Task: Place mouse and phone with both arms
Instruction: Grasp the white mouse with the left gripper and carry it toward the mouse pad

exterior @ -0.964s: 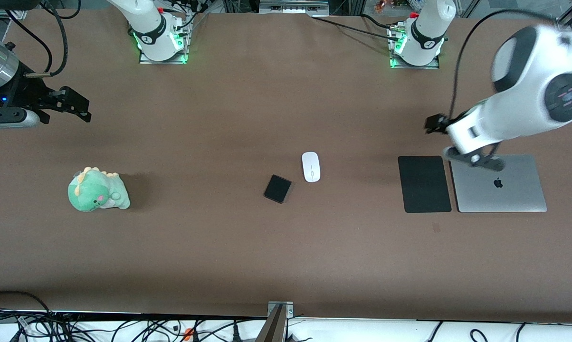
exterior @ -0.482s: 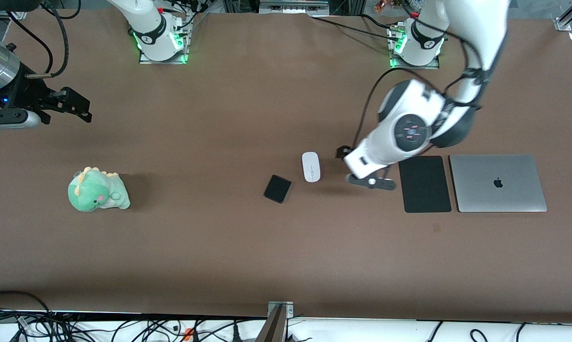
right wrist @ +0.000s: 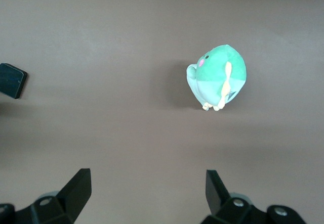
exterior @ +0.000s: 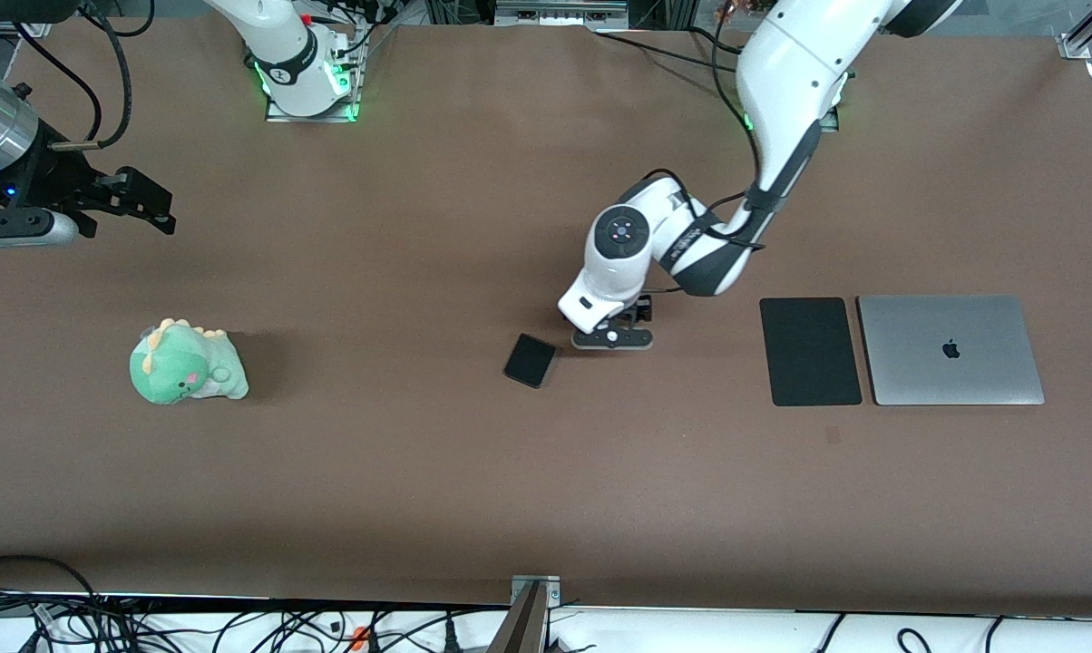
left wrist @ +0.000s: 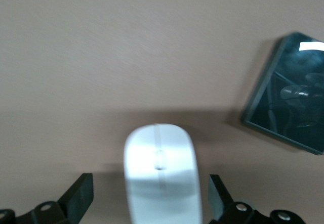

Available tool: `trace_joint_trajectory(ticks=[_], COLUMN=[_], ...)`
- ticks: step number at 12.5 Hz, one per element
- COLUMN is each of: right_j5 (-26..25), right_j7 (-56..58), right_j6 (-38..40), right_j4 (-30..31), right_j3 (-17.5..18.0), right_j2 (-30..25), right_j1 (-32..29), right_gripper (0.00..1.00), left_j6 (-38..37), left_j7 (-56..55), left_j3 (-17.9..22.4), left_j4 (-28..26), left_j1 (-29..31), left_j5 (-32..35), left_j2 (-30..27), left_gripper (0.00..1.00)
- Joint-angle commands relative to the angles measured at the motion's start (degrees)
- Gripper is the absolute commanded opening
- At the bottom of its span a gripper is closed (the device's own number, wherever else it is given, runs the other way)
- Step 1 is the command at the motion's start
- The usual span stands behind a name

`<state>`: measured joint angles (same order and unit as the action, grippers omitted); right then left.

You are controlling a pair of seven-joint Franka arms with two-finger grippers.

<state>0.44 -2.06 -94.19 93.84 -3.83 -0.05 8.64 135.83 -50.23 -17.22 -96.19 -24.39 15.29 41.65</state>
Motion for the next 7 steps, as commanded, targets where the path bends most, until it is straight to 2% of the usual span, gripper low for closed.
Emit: trace_joint_trajectory(ticks=[1,4,5,6,7], right_j5=[0.5,0.5,0.5,0.5,0.6], right_j7=[0.4,0.4,0.4,0.4,0.4], right_j6=[-0.1,-0.1,-0.1,-0.1,0.0], right_j4=[0.1,0.1,0.1,0.1,0.1], right_j3=[0.0,0.0,0.0,0.0,0.0], right_j2=[-0.3,-0.3,-0.3,-0.3,-0.3], right_j1=[0.1,0.1,0.1,0.1,0.1], right_gripper=[1.0,1.0,1.0,1.0,1.0], left_j6=[2.8,2.9,2.9,2.3,2.2], left_j7=[-1.6,-1.8,-2.1,-2.2,-2.1], left_j3=[0.4,0.5,0.4,0.4,0.3], left_j4=[0.7,0.6,0.1,0.0,0.0], left_j1=[-0.7,-1.5,-1.4,-1.3,-1.0], left_j5=[1.4,1.4,1.4,1.3,1.2], left_j2=[1.4,2.3,2.3,2.2,1.9], left_gripper=[1.0,1.0,0.96,0.61,0.45])
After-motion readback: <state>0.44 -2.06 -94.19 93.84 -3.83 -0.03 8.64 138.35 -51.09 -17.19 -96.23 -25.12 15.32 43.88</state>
